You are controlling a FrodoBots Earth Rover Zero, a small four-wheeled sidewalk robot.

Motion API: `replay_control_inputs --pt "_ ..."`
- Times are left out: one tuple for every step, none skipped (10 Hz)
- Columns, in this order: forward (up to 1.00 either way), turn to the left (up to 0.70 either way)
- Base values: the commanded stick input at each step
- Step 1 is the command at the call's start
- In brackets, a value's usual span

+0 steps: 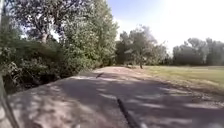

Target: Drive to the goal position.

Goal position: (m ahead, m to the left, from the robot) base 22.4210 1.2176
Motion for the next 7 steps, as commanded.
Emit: replay_control_inputs --pt "0.70 0.00" --pt "0.70 0.00" --pt "0.70 0.00" --pt "0.70 0.00" --pt "0.70 0.00" --pt "0.70 0.00" --pt "0.70 0.00"
